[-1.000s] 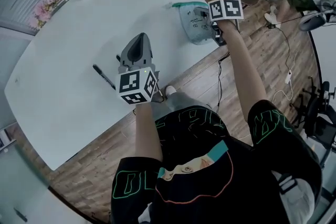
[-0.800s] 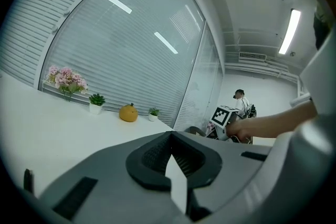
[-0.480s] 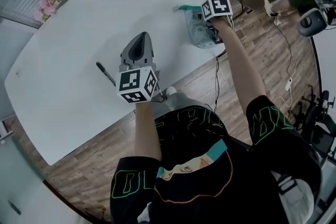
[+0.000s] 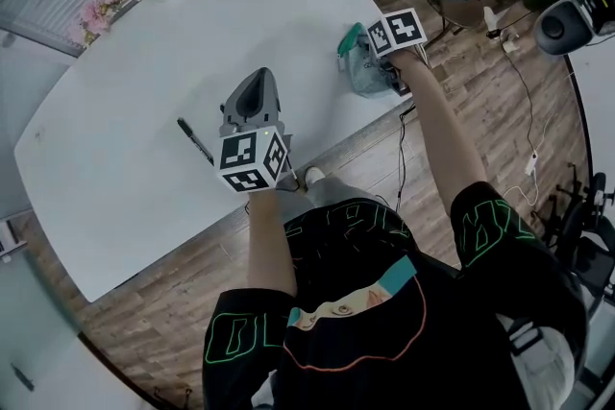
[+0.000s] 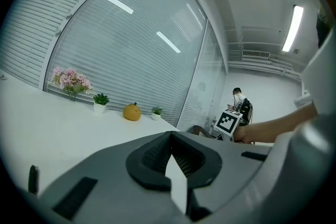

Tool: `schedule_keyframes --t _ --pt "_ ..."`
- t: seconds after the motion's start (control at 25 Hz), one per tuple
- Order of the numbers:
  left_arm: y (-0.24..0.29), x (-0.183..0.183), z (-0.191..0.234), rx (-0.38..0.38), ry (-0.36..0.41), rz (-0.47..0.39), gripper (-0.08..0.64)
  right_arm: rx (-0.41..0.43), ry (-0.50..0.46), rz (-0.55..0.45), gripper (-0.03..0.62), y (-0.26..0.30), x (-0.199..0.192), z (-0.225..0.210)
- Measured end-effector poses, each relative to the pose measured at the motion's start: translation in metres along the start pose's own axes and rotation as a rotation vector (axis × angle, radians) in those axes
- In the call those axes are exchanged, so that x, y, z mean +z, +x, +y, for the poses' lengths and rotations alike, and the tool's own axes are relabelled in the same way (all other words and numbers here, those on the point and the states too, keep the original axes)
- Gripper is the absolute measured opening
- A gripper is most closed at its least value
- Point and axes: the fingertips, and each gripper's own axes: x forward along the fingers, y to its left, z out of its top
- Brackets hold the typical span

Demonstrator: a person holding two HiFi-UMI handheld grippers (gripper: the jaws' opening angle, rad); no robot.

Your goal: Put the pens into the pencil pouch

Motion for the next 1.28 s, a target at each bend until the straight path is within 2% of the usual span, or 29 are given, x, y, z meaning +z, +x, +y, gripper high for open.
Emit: schedule_keyframes --t 0.44,0.56,0.68,0.8,1.0,1.16,1.28 --pt "-0.009 0.006 -0.026 0.019 -0.004 -0.059 -0.002 0.181 -0.053 -0.513 0.028 -0.116 0.033 0.031" --pt "-0.010 0.013 -0.041 0.001 0.012 -0.086 -0.002 0.298 -0.123 -0.682 0.028 -0.162 0.035 0.051" --pt "-0.013 0.022 -0.061 -0.037 0.024 -0.109 -0.002 0.440 -0.249 -0.811 0.028 -0.210 0.025 0.080" --pt "-0.011 0.034 -0.078 -0.098 0.042 -0.134 -0.002 0.526 -0.333 -0.863 0.028 -0.236 0.017 0.097" --pt "-0.021 0.053 -0.116 -0.224 0.101 -0.172 -0.002 0.651 -0.400 -0.965 0.028 -0.276 0.001 0.116" --pt "-0.026 0.058 -0.157 -0.409 0.186 -0.146 -0.002 0.754 -0.422 -1.032 0.028 -0.295 -0.003 0.128" --pt "-0.038 0.054 -0.187 -0.575 0.242 -0.117 0.002 0.814 -0.460 -1.036 0.029 -0.298 -0.009 0.139"
